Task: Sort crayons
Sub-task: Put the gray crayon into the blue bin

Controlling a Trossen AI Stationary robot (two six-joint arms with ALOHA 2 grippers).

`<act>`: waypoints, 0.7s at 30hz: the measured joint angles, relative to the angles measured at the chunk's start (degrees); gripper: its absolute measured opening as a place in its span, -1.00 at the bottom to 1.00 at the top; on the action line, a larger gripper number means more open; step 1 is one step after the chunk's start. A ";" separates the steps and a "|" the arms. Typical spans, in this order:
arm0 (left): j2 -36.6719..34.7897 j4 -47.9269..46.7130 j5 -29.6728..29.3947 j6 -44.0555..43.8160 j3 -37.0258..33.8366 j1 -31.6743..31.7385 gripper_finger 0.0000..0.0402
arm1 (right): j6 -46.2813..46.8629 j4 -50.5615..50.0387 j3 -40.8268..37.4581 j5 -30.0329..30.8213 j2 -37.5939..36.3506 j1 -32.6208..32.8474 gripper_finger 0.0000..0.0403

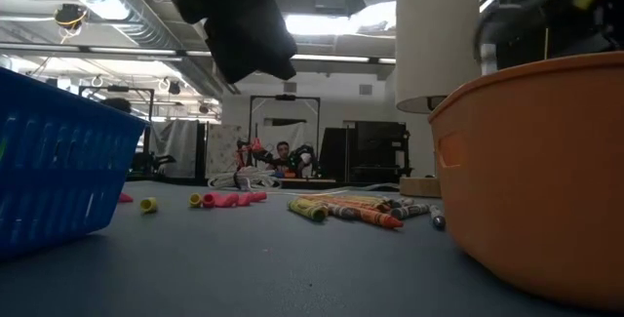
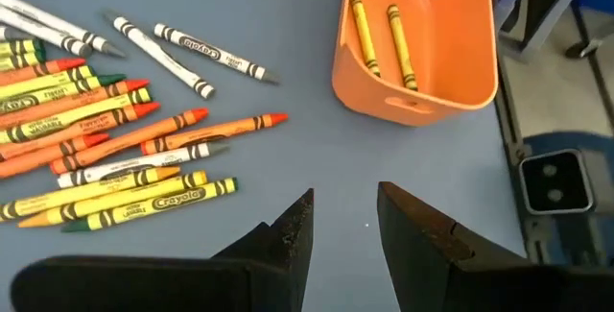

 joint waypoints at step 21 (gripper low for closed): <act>0.02 -0.98 -0.52 2.86 0.00 -0.37 -0.49 | -46.93 49.20 -1.04 15.63 3.18 -1.70 -0.36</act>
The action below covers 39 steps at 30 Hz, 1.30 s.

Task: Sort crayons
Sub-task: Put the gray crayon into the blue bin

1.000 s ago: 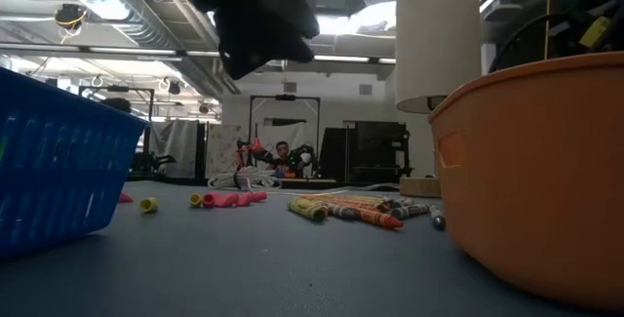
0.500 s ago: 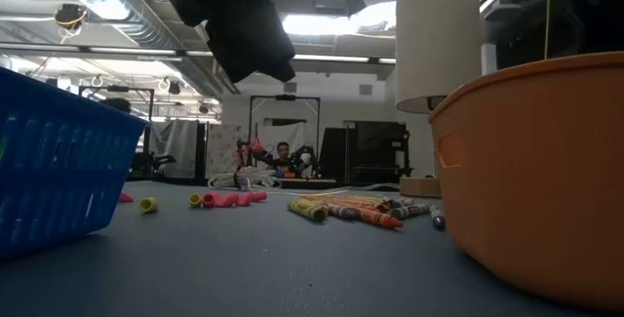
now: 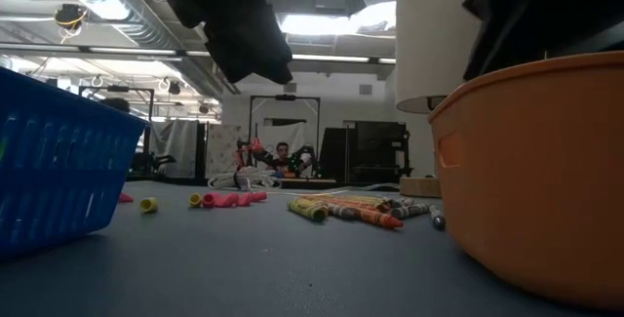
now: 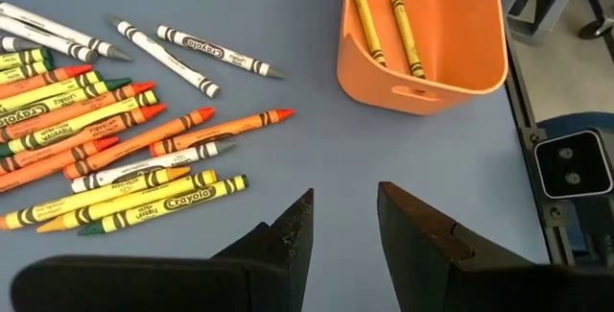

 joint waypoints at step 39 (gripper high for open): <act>0.00 -0.36 0.00 -0.09 0.00 -2.38 -0.49 | -25.34 12.18 -0.32 -29.57 17.66 -14.86 -0.41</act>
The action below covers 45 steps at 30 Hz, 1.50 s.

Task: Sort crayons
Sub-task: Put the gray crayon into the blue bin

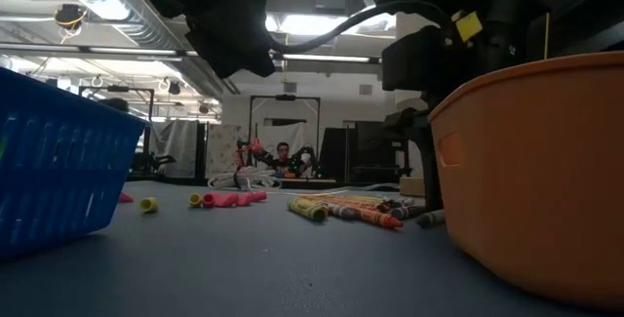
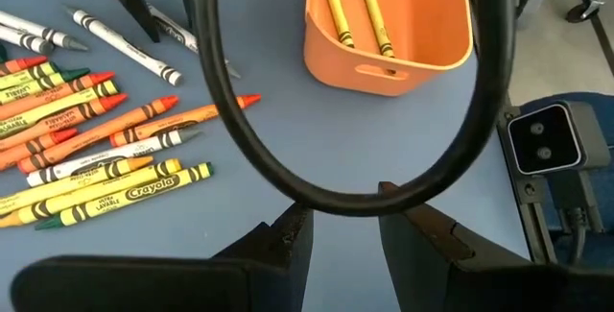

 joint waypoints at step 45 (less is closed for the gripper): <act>-20.78 -39.79 -30.42 -7.54 0.02 -11.68 -0.49 | 0.07 27.39 15.61 2.32 3.72 0.10 -0.92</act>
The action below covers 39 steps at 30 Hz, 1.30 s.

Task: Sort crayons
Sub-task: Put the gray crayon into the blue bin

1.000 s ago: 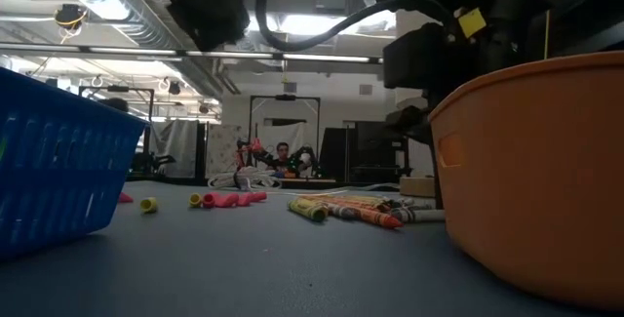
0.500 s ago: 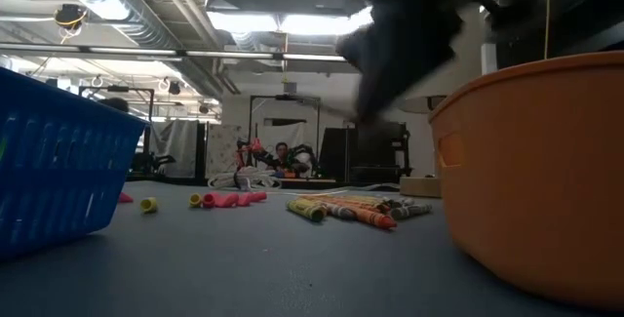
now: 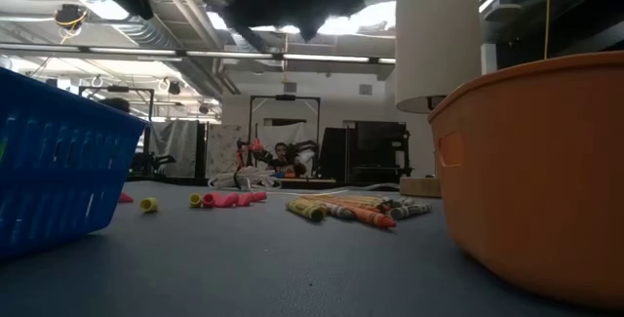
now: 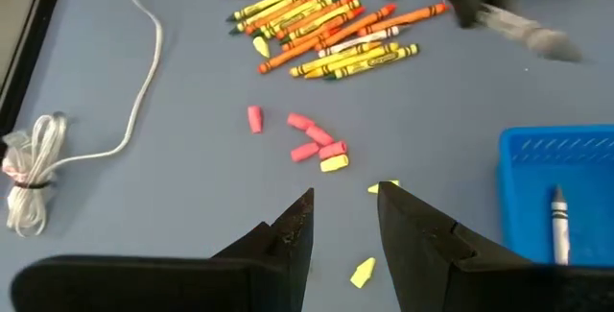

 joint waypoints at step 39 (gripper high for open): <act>-0.07 -1.78 -0.84 1.25 -0.02 10.35 -0.49 | 9.13 33.00 0.22 -9.04 15.48 0.00 -0.85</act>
